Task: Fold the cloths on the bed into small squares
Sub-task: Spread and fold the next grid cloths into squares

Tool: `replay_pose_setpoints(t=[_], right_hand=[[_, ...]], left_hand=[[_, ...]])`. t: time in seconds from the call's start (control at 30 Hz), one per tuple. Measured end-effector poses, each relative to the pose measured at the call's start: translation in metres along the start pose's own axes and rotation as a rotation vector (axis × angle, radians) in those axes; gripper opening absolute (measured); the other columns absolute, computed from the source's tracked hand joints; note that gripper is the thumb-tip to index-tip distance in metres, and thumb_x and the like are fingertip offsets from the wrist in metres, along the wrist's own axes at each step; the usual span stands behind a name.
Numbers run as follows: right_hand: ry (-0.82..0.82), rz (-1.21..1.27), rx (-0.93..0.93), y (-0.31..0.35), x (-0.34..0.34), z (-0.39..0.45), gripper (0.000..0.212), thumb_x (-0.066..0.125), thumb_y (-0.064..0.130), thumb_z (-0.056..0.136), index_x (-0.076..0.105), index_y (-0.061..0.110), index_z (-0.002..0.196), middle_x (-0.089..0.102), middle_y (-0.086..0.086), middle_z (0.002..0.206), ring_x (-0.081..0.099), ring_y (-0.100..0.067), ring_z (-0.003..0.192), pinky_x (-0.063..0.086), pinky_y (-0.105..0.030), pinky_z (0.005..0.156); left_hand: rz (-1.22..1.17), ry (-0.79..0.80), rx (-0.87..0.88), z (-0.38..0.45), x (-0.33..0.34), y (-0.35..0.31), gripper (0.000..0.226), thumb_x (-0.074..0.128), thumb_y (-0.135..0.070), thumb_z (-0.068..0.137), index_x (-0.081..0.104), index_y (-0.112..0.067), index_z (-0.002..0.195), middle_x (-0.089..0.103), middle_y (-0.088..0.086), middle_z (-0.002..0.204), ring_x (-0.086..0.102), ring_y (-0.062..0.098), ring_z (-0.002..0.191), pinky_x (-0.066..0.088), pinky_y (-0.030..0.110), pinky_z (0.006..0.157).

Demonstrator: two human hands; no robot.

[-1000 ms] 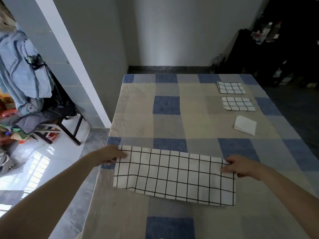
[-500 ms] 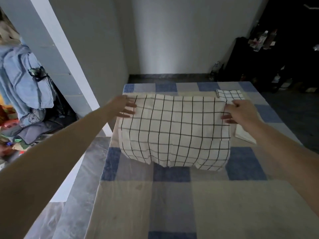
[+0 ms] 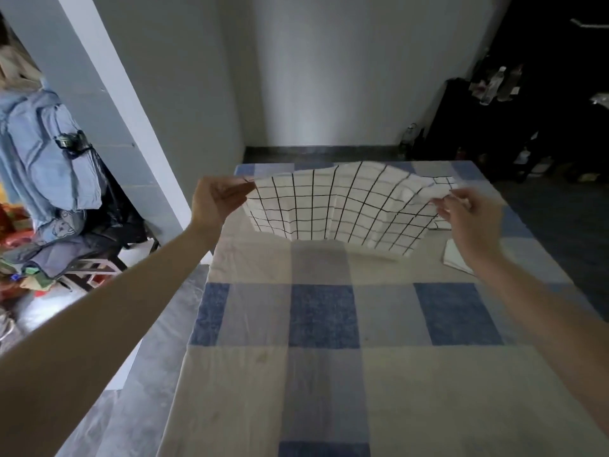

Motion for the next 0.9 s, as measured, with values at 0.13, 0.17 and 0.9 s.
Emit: replay_pose_setpoints(t=[0.13, 0.17, 0.9], right_hand=[[0.103, -0.313, 0.006, -0.051, -0.005, -0.048, 0.008, 0.061, 0.024, 0.085, 0.068, 0.025, 0.081, 0.071, -0.001, 0.078, 0.068, -0.022, 0.082, 0.053, -0.042, 0.075], [0.153, -0.38, -0.009, -0.065, -0.004, -0.062, 0.009, 0.062, 0.02, 0.087, 0.068, 0.025, 0.083, 0.071, -0.001, 0.079, 0.066, -0.019, 0.078, 0.052, -0.038, 0.073], [0.535, -0.88, 0.057, -0.22, -0.07, -0.186, 0.04, 0.064, -0.013, 0.072, 0.075, 0.019, 0.093, 0.061, -0.013, 0.128, 0.058, -0.032, 0.111, 0.037, -0.031, 0.098]], left_hand=[[0.179, -0.124, -0.116, -0.032, -0.037, 0.063, 0.045, 0.037, -0.024, 0.103, 0.072, -0.006, 0.082, 0.073, 0.016, 0.095, 0.072, 0.02, 0.074, 0.055, 0.022, 0.068], [0.296, -0.139, -0.125, -0.042, -0.047, 0.079, 0.032, 0.047, -0.018, 0.101, 0.072, -0.008, 0.083, 0.072, 0.014, 0.095, 0.07, 0.014, 0.067, 0.055, 0.019, 0.064], [1.132, 0.346, -0.381, -0.202, -0.07, 0.223, 0.02, 0.051, -0.027, 0.097, 0.066, -0.039, 0.098, 0.07, -0.007, 0.078, 0.064, 0.004, 0.056, 0.052, 0.022, 0.054]])
Point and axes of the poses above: each hand's wrist, its own z-axis towards the middle knuckle, its own x-axis out of the palm, y = z × x, the point moved 8 cm from there along z, towards the middle knuckle
